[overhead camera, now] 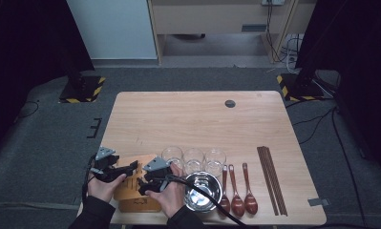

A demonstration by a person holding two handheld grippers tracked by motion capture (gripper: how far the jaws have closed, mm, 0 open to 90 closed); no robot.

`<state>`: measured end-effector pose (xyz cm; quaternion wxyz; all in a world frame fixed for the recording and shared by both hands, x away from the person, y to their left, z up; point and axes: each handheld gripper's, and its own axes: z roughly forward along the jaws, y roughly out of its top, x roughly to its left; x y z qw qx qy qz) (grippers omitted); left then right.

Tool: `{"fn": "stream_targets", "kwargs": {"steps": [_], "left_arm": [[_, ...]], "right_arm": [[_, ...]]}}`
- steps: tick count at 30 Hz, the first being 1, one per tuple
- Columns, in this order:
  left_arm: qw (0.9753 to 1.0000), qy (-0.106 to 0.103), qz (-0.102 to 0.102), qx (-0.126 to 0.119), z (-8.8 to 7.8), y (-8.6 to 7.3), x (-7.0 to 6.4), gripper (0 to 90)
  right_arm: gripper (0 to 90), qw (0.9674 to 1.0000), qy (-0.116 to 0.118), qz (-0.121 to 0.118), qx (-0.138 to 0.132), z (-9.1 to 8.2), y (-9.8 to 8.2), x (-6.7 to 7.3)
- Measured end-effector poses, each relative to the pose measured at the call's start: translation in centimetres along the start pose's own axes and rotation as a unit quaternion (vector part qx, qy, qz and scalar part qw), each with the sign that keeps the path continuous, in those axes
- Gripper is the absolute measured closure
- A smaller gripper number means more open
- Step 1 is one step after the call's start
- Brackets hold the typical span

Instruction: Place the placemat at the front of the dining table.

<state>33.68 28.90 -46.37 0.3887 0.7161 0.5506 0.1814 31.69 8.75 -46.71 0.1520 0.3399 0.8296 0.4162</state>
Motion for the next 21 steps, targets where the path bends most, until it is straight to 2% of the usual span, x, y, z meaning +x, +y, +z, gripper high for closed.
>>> {"fn": "stream_targets", "kwargs": {"steps": [5,21], "left_arm": [[0.9999,0.004,0.009,-0.005,-0.5,1.1,-0.4,16.2],[0.9995,0.002,0.019,-0.024,-1.4,3.8,-1.3,16.3]], "right_arm": [[17.7,1.0,-0.003,-0.001,-0.009,-0.6,0.7,-0.3],[17.7,0.9994,-0.014,-0.01,-0.029,-2.3,2.9,-1.3]]}}
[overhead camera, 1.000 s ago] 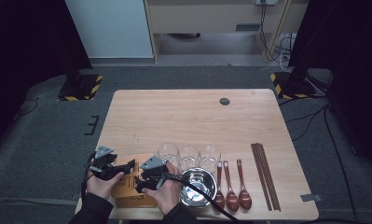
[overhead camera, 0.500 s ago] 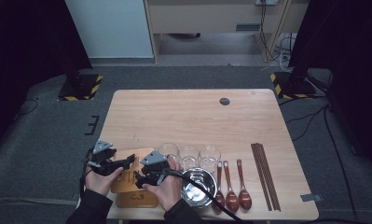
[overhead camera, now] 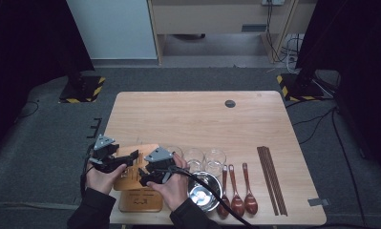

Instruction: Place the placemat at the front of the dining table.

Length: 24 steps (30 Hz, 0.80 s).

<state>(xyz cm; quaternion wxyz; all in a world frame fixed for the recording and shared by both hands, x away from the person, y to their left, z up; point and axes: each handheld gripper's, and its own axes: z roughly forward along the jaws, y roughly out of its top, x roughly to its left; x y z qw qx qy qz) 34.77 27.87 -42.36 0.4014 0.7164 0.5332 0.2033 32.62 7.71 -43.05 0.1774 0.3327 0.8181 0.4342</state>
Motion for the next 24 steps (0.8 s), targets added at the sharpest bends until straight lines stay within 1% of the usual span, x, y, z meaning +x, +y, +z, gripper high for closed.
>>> {"fn": "stream_targets", "kwargs": {"steps": [4,5,11,14,16,21,23,24], "left_arm": [[1.0,0.0,0.004,-0.001,0.0,0.5,-0.2,16.2],[1.0,0.001,0.006,-0.002,0.1,0.8,-0.4,16.2],[0.9999,0.001,0.009,-0.006,0.1,1.6,-0.8,16.2],[0.9999,-0.001,0.011,-0.007,0.1,2.1,-1.0,16.3],[0.9999,-0.001,0.012,-0.008,0.2,2.5,-1.3,16.3],[0.9998,-0.001,0.017,-0.009,0.3,3.2,-1.7,16.2],[0.9998,-0.001,0.019,-0.01,0.3,3.6,-1.9,16.3],[0.9997,-0.001,0.024,-0.01,0.3,4.1,-2.2,16.3]], "right_arm": [[17.7,1.0,-0.001,0.0,-0.003,-0.2,0.2,-0.3],[17.7,1.0,-0.004,0.001,-0.003,-0.4,0.4,-0.5],[17.7,0.9999,-0.01,-0.005,-0.006,-0.9,0.9,-0.9],[17.7,0.9999,-0.009,-0.001,-0.008,-1.1,1.1,-1.3],[17.7,0.9999,-0.008,0.0,-0.012,-1.3,1.3,-1.8],[17.7,0.9998,-0.012,0.002,-0.015,-1.7,1.5,-2.1],[17.7,0.9998,-0.013,0.002,-0.017,-1.9,1.6,-2.3],[17.7,0.9997,-0.016,0.004,-0.02,-2.2,1.8,-2.6]]}}
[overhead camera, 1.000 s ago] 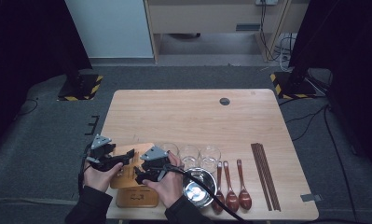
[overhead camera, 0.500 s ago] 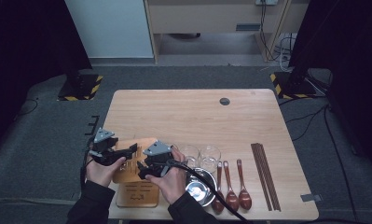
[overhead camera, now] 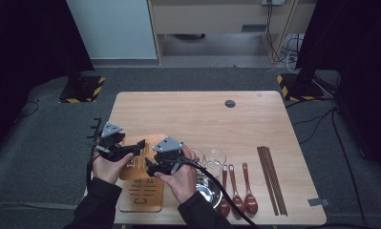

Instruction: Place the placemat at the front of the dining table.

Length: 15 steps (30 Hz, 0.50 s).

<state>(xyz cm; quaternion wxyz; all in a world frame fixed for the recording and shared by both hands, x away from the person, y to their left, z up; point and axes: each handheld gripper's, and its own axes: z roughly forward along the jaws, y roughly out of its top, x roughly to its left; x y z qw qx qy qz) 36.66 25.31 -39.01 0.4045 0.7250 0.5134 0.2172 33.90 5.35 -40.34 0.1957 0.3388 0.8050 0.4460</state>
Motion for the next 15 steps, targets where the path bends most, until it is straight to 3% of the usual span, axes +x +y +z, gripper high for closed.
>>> {"fn": "stream_targets", "kwargs": {"steps": [15], "left_arm": [[0.9998,-0.008,0.013,-0.009,0.6,2.3,-1.9,16.2]], "right_arm": [[17.7,0.9998,-0.016,-0.001,-0.013,-1.8,0.7,-1.9]]}}
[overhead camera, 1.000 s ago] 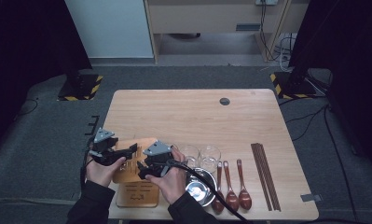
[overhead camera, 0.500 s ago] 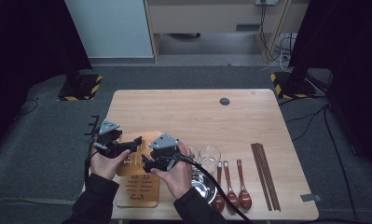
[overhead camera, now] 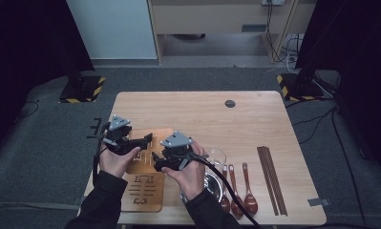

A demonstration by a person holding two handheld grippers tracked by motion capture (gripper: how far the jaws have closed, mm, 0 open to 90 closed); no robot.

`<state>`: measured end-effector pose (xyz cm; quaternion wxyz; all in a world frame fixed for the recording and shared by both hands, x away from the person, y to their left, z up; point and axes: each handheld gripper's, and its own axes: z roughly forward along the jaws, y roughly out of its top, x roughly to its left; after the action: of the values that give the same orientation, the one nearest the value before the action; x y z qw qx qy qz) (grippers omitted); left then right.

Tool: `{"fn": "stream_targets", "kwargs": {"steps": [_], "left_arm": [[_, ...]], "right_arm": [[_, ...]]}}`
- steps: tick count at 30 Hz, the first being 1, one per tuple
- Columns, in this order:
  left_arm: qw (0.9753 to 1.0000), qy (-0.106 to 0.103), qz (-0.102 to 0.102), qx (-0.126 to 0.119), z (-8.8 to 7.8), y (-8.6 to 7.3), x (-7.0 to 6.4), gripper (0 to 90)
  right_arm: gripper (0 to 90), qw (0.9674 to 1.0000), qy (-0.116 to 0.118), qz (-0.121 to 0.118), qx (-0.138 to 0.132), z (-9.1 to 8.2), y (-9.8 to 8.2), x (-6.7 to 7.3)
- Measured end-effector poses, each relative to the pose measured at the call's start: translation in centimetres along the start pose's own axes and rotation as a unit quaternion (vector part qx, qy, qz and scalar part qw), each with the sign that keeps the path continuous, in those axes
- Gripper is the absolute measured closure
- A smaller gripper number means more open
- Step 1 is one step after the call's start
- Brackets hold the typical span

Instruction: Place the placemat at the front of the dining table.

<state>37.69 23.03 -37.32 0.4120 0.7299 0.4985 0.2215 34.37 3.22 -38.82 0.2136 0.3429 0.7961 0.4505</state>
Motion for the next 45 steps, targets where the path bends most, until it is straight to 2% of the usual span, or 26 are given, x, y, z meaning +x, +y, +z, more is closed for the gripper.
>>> {"fn": "stream_targets", "kwargs": {"steps": [5,17,22,26,35,45], "left_arm": [[1.0,-0.005,-0.002,-0.003,0.5,0.7,-0.4,16.2],[0.9999,-0.014,0.01,-0.001,2.0,2.6,-1.9,16.3],[0.9998,-0.014,0.017,-0.005,2.6,3.6,-2.6,16.2],[0.9997,-0.017,0.015,-0.011,3.0,4.0,-3.0,16.2],[0.9994,-0.022,0.021,-0.015,4.7,5.7,-4.0,16.3],[0.9992,-0.022,0.024,-0.024,5.8,7.1,-4.5,16.3]], "right_arm": [[17.7,1.0,-0.001,0.001,-0.005,-0.5,0.2,-1.1],[17.7,0.9999,-0.014,0.002,-0.01,-1.3,0.4,-3.2],[17.7,0.9997,-0.017,0.004,-0.014,-1.7,0.5,-4.4],[17.7,0.9996,-0.019,0.004,-0.019,-2.0,0.6,-4.9],[17.7,0.9993,-0.029,0.0,-0.024,-2.4,0.9,-7.3],[17.7,0.9988,-0.038,-0.008,-0.029,-2.4,1.4,-9.2]]}}
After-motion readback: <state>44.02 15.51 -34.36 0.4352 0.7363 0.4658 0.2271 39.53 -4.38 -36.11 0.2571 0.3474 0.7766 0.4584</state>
